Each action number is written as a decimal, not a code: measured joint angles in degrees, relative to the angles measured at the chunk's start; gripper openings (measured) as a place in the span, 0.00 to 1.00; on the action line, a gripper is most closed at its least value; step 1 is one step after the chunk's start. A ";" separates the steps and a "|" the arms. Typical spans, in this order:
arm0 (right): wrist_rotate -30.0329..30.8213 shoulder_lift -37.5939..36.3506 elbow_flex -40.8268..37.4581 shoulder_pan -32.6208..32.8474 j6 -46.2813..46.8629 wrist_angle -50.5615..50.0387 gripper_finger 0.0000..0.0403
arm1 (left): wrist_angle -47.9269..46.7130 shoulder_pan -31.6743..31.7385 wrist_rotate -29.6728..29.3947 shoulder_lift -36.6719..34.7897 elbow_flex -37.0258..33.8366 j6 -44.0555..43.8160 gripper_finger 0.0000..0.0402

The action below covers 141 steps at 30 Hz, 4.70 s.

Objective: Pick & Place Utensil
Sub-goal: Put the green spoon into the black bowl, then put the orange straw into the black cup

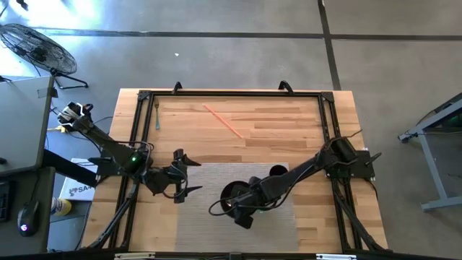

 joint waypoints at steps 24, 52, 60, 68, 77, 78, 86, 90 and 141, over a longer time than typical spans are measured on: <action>21.82 -0.15 14.98 -14.38 -10.57 -14.02 0.52 | 15.40 1.59 6.68 -16.54 -18.14 3.60 0.93; 10.54 -0.37 -21.18 -36.35 -18.55 28.06 0.37 | 15.40 1.59 4.20 -17.68 -18.49 5.12 0.93; 9.73 -0.26 -21.18 -36.37 -19.36 28.86 0.21 | 15.38 1.59 4.20 -17.68 -18.49 5.12 0.93; 9.64 -0.20 -21.18 -36.35 -19.45 28.98 0.14 | 15.36 1.59 4.20 -17.68 -18.49 5.11 0.93; 9.67 -0.22 -21.20 -36.07 -23.08 28.83 0.01 | 15.31 1.59 4.89 -17.68 -18.49 4.92 0.93; 9.66 -0.22 -21.20 -36.07 -23.52 28.85 0.01 | 15.33 1.59 5.24 -17.68 -18.49 4.89 0.93; 12.76 -5.29 -21.52 -33.92 -29.98 23.67 0.01 | 15.38 1.56 6.18 -17.68 -18.47 4.89 0.93; 18.06 -12.26 -21.31 -30.10 -39.28 16.77 0.01 | 15.36 1.59 6.15 -17.66 -18.45 4.93 0.93; 32.07 -61.92 -31.32 11.67 -43.49 -5.77 0.00 | 25.83 1.59 -4.13 -14.00 -18.45 2.97 0.93</action>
